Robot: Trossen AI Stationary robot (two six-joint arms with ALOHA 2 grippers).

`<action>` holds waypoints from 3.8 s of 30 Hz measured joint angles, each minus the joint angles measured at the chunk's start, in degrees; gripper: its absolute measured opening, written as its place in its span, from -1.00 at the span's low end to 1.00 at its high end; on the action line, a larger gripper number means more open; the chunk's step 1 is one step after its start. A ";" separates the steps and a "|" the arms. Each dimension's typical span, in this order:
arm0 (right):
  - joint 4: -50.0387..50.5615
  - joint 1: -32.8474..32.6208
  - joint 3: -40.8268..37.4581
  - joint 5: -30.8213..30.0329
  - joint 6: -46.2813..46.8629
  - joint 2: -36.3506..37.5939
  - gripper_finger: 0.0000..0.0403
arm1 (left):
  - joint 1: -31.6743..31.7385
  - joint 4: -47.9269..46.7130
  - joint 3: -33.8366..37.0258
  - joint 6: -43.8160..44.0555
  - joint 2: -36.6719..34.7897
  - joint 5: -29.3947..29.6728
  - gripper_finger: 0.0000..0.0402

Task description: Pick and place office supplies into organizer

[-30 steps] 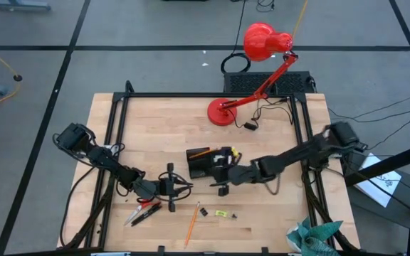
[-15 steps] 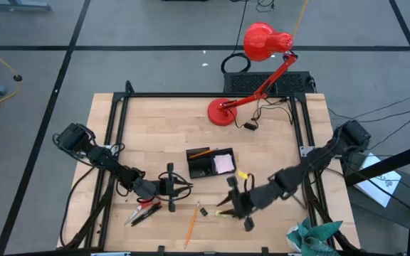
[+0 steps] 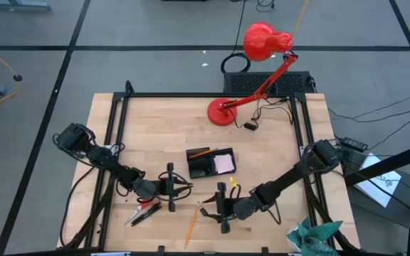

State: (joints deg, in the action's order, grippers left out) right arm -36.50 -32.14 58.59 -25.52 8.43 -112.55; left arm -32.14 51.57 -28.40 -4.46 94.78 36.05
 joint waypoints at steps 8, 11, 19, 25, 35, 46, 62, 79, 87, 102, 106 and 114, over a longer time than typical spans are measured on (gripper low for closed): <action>-3.11 0.22 1.17 5.36 2.81 -4.10 0.08 | 0.22 -0.01 0.00 -0.41 0.00 0.01 -0.82; -1.42 0.20 1.68 4.54 1.68 -4.42 0.07 | 0.54 -0.32 0.00 -0.05 0.00 0.03 -0.82; 0.54 0.61 2.01 4.58 4.14 -4.37 0.07 | 0.64 -0.50 0.00 0.16 0.00 0.01 -0.82; 11.58 -0.64 1.99 4.63 4.25 -1.80 0.06 | 0.67 -0.59 0.00 0.39 0.00 0.01 -0.82; 27.97 -3.67 2.01 11.34 8.88 7.52 0.05 | 0.66 -0.90 0.00 0.51 0.00 -0.02 -0.82; 37.61 -3.95 1.99 16.36 8.63 7.41 0.05 | 0.66 -0.85 0.00 1.17 0.00 -0.04 -0.82; 37.12 -3.96 2.03 16.01 9.41 3.43 0.05 | 0.66 -0.92 0.00 1.19 0.00 -0.08 -0.82; 39.94 -3.39 2.01 14.64 8.92 3.80 -0.80 | 0.67 -1.01 0.00 1.27 0.00 -0.13 -0.82; 40.49 -3.41 1.91 13.82 7.23 5.12 -0.83 | 0.66 -1.01 0.00 1.36 0.00 -0.13 -0.82; 31.85 -2.33 1.90 8.84 -3.10 15.75 -0.87 | 0.66 -0.87 0.00 0.58 0.00 -0.06 -0.82; 26.45 -1.12 1.90 8.87 -7.92 15.78 -0.87 | 0.66 -0.44 0.00 -0.21 0.00 0.04 -0.82; 18.98 5.12 -1.54 5.87 -13.70 15.76 -0.84 | -1.26 -0.43 -0.02 -2.76 -4.58 4.48 -0.82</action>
State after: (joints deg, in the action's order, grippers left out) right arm -17.52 -27.02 57.05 -19.65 -5.27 -96.79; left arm -33.40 51.14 -28.42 -7.22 90.20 40.53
